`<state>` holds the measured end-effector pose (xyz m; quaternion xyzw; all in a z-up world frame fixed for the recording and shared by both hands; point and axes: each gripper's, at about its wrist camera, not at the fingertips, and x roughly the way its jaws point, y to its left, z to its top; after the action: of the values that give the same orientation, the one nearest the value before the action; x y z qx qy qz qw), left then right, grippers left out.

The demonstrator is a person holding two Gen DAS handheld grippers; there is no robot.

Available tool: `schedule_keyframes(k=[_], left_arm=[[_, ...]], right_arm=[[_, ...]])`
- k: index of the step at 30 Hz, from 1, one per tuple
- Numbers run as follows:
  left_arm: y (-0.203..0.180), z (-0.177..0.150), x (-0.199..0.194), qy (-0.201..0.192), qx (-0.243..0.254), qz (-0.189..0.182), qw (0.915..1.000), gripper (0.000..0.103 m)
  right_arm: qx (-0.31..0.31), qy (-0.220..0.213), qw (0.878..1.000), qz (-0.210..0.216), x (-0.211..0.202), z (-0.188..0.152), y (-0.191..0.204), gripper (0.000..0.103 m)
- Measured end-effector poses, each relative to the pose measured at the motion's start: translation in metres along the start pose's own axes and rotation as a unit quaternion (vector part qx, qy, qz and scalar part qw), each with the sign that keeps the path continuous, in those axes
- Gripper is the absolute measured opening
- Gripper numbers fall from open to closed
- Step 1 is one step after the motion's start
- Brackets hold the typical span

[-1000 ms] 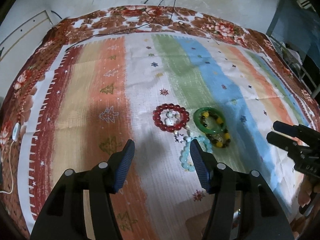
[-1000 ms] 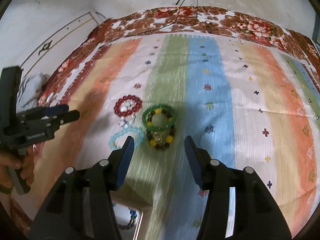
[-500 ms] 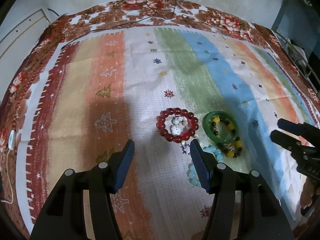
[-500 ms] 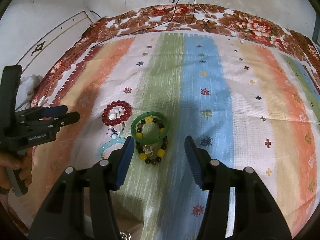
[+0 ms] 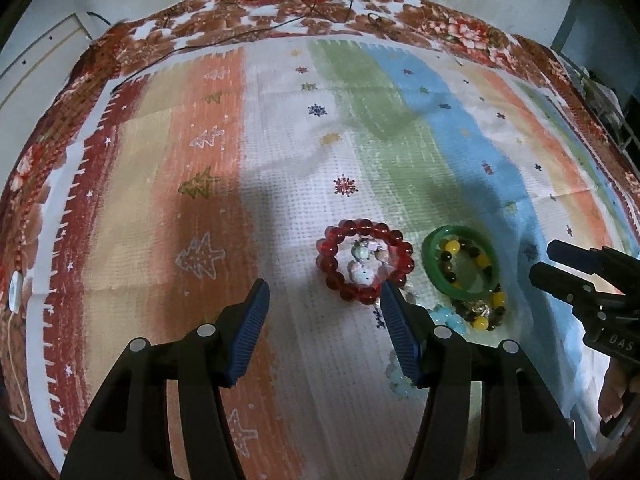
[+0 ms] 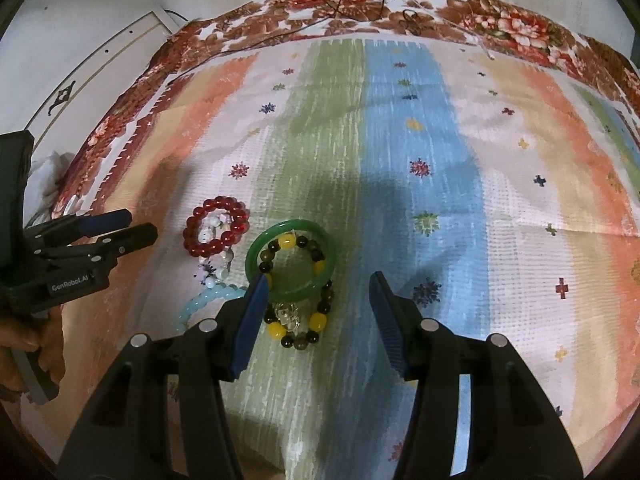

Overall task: Organize jewelry
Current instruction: 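Move left tool to the red bead bracelet while right tool approaches the green jade bangle, then close left tool on the red bead bracelet while right tool grasps the green bangle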

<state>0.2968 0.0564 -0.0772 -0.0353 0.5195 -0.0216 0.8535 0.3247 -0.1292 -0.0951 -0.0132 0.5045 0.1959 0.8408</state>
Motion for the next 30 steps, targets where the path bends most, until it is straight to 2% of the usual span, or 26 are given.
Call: schedule_keyframes(k=[16,19,26,28,30], left_arm=[[0.007,0.011,0.035,0.027,0.002,0.016,0.9995,0.058],[0.009,0.012,0.043,0.038,-0.002,0.019,0.9991,0.051],[0.005,0.013,0.055,0.045,0.012,0.019,0.9987,0.050],[0.003,0.014,0.058,0.047,0.016,0.024,0.9985,0.051],[0.005,0.013,0.062,0.050,0.013,0.026,0.9983,0.052]], right_arm=[[0.012,0.039,0.999,-0.011,0.036,0.007,-0.007,0.053],[0.017,0.048,0.999,-0.013,0.042,0.007,-0.009,0.053],[0.021,0.059,0.998,-0.012,0.052,0.006,-0.011,0.053],[0.022,0.060,0.998,-0.013,0.053,0.006,-0.012,0.052],[0.023,0.063,0.998,-0.013,0.054,0.005,-0.013,0.044]])
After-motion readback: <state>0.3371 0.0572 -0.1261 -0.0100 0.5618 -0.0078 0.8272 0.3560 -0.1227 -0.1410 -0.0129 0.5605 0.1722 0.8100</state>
